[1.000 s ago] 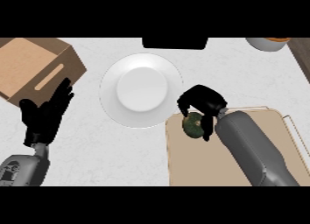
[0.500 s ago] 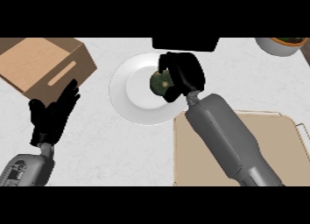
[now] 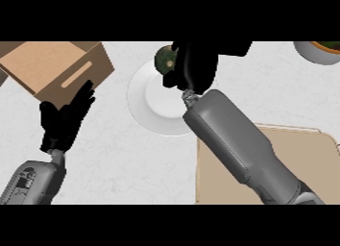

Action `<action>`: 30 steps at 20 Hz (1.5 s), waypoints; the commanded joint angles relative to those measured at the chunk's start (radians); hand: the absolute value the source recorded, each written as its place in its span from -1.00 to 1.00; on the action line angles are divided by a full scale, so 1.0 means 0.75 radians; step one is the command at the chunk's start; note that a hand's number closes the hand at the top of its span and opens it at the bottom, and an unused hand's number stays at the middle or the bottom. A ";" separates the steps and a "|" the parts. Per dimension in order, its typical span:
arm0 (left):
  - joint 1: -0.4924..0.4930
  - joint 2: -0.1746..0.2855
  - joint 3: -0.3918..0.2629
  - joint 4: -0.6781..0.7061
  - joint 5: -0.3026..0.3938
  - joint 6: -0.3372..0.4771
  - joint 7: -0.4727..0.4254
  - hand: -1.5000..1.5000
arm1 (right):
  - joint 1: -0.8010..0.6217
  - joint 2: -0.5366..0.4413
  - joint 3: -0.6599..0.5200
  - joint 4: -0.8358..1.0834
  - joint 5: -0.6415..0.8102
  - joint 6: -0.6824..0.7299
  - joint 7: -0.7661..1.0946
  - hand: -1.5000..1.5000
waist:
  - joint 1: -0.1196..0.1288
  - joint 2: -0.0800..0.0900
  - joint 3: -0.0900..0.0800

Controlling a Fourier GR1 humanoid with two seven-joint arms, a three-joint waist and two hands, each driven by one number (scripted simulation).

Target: Pick the squash from the tray and place it in the plate

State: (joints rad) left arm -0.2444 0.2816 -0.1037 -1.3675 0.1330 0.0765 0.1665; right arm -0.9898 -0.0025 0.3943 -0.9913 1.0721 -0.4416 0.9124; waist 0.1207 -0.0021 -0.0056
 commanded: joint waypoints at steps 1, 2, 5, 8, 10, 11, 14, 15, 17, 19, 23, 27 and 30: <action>0.003 -0.009 0.005 0.015 -0.002 0.004 -0.017 0.00 | -0.086 0.003 0.129 0.062 0.069 -0.147 0.405 1.00 | 0.010 0.013 0.001; -0.034 -0.026 -0.003 0.047 -0.018 0.013 -0.033 0.00 | -0.117 0.003 0.156 0.062 0.068 -0.166 0.460 1.00 | -0.016 0.017 0.002; 0.017 -0.001 0.006 0.040 -0.027 0.004 -0.057 0.00 | -0.109 0.003 0.225 0.144 0.099 -0.202 0.568 1.00 | -0.019 0.018 0.003; 0.009 0.024 0.046 0.033 0.017 -0.033 -0.050 0.00 | -0.103 0.003 0.259 0.152 0.068 -0.194 0.624 1.00 | -0.035 0.015 0.004; 0.008 -0.006 0.026 0.019 -0.001 0.002 -0.013 0.00 | -0.037 0.003 0.294 0.145 0.042 -0.227 0.609 1.00 | -0.064 0.011 0.006; 0.005 -0.012 0.019 0.002 -0.012 0.021 0.011 0.00 | -0.076 0.003 0.283 0.223 0.040 -0.202 0.604 1.00 | -0.054 0.015 0.006; 0.032 0.029 0.060 -0.005 0.009 -0.012 -0.024 0.00 | -0.025 0.003 0.336 0.213 -0.085 -0.131 0.585 1.00 | -0.058 0.012 0.006; 0.021 -0.001 0.045 0.059 -0.021 0.007 -0.069 0.00 | 0.019 0.003 0.334 0.271 -0.129 -0.130 0.516 1.00 | -0.065 0.022 0.006; 0.049 -0.002 0.035 0.007 -0.017 0.006 -0.057 0.00 | 0.072 0.003 0.226 0.209 -0.221 -0.302 0.478 1.00 | -0.060 0.022 0.008; 0.044 0.008 0.050 -0.007 -0.003 0.000 -0.028 0.00 | 0.111 0.003 0.239 0.185 -0.323 -0.285 0.424 -1.00 | -0.074 0.016 0.008; 0.030 -0.025 0.047 0.023 -0.018 0.004 -0.041 0.00 | 0.030 0.003 0.403 0.252 -0.498 -0.347 0.303 -1.00 | -0.082 0.017 0.007; 0.062 -0.014 0.075 0.026 -0.022 0.005 -0.068 0.00 | -0.031 0.003 0.385 0.327 -0.389 -0.530 0.135 -1.00 | -0.104 0.013 0.007; 0.018 -0.001 0.082 -0.019 -0.019 0.017 -0.005 0.00 | -0.046 0.003 0.385 0.231 -0.384 -0.660 0.038 -1.00 | -0.096 0.014 0.008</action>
State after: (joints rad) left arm -0.2232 0.2760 -0.0511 -1.3745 0.1225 0.0858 0.1611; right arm -0.9901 -0.0053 0.6707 -0.7837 0.7787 -0.7856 0.9635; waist 0.0487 0.0085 0.0004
